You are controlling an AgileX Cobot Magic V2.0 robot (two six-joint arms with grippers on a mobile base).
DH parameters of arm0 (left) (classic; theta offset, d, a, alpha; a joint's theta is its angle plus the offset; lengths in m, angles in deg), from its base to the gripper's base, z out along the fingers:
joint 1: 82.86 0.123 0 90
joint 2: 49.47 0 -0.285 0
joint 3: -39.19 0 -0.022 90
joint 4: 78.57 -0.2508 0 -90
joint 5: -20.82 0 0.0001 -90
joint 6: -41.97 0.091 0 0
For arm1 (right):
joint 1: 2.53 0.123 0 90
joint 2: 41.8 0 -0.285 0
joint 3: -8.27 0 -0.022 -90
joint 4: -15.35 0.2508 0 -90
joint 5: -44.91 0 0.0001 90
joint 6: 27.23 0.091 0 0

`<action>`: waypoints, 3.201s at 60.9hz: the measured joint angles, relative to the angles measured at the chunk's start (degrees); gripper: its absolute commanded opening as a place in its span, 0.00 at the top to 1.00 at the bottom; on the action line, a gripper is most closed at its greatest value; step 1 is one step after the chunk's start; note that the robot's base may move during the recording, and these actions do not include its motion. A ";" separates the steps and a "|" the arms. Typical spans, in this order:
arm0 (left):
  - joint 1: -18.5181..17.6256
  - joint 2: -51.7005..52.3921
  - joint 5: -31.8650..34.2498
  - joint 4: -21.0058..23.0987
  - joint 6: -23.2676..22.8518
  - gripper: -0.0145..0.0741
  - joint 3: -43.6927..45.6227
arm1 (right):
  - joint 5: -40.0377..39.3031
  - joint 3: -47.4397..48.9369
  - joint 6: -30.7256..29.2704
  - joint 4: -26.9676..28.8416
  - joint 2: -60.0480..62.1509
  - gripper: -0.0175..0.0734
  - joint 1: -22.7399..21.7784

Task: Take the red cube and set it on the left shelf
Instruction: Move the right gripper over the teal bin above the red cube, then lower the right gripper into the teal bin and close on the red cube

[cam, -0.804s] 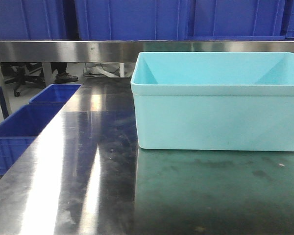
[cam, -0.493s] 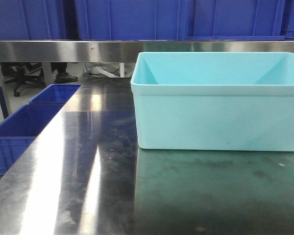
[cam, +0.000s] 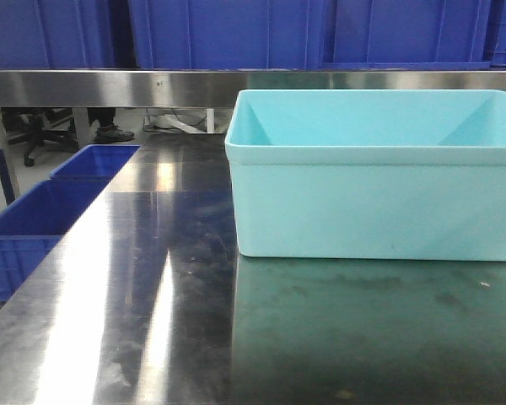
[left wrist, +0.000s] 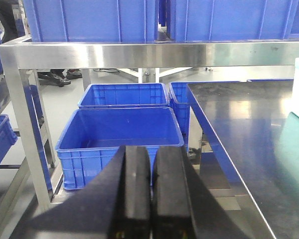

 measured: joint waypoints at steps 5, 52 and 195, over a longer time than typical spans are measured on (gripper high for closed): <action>0.00 0.00 0.00 0.00 0.00 0.72 0.00 | 0.00 0.00 0.00 0.00 0.00 0.76 0.00; 0.00 0.00 0.00 0.00 0.00 0.72 0.00 | 11.08 26.50 0.00 0.00 -8.66 0.76 0.00; 0.00 0.00 0.00 0.00 0.00 0.72 0.00 | 48.89 82.55 14.35 -6.25 -104.76 0.14 17.22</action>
